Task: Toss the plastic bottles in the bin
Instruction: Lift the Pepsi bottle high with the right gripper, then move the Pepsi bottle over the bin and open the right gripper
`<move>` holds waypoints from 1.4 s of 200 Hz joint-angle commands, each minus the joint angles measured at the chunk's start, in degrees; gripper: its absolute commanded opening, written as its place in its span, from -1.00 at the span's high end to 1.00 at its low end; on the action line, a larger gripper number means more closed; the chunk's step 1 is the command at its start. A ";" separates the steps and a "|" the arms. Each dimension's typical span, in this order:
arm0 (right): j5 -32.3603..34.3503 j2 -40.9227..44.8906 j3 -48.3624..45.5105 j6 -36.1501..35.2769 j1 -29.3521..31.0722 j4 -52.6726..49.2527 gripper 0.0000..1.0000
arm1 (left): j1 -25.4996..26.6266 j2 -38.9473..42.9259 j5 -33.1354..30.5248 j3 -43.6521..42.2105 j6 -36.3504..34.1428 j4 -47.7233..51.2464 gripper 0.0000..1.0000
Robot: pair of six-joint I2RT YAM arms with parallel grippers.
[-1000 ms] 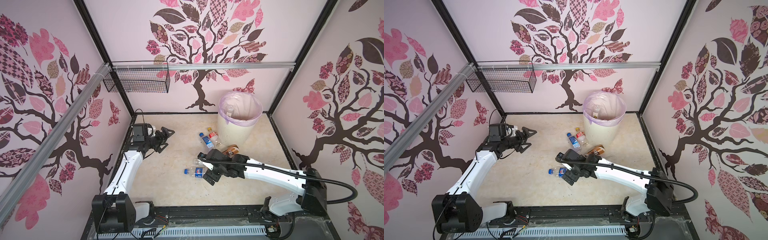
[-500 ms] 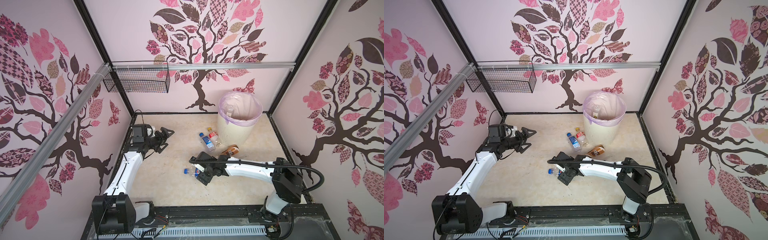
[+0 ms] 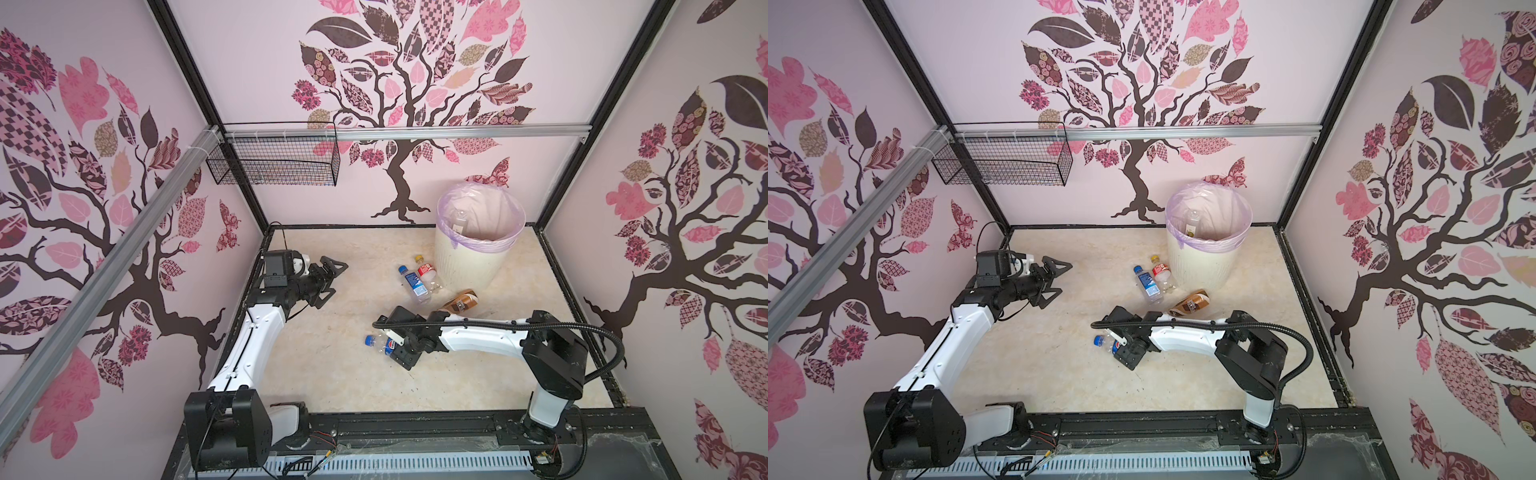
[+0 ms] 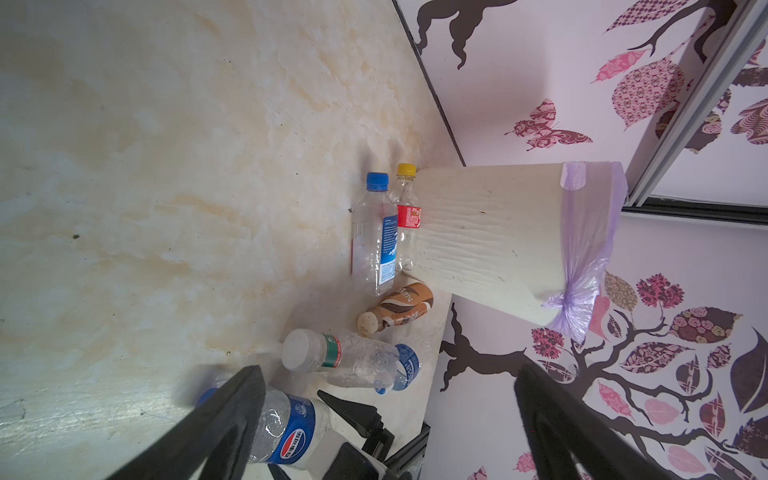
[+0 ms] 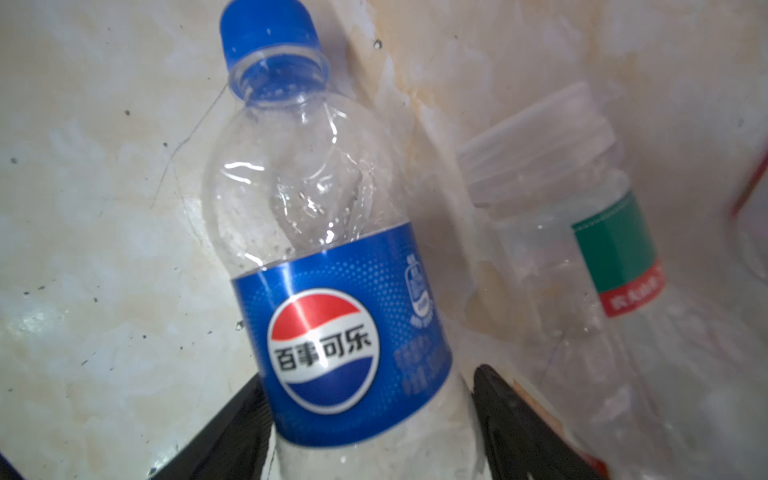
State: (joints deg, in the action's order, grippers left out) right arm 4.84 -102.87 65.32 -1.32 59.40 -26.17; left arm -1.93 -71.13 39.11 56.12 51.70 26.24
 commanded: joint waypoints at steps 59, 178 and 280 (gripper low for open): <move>-0.69 2.48 6.00 1.67 0.13 -1.06 -0.10 | -1.41 4.10 0.26 0.56 -1.22 0.14 -0.97; 18.19 13.66 54.69 4.03 -23.10 -13.82 -0.01 | 15.57 6.97 -5.87 17.73 -1.72 -11.28 -0.97; 15.73 -0.91 60.76 6.30 -41.47 -16.91 -0.68 | 26.37 0.03 -12.14 18.97 -11.42 0.39 -0.96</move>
State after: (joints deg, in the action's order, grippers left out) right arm 21.63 -99.15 125.23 3.99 17.74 -38.02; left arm 24.36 -69.91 28.84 74.13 45.41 20.14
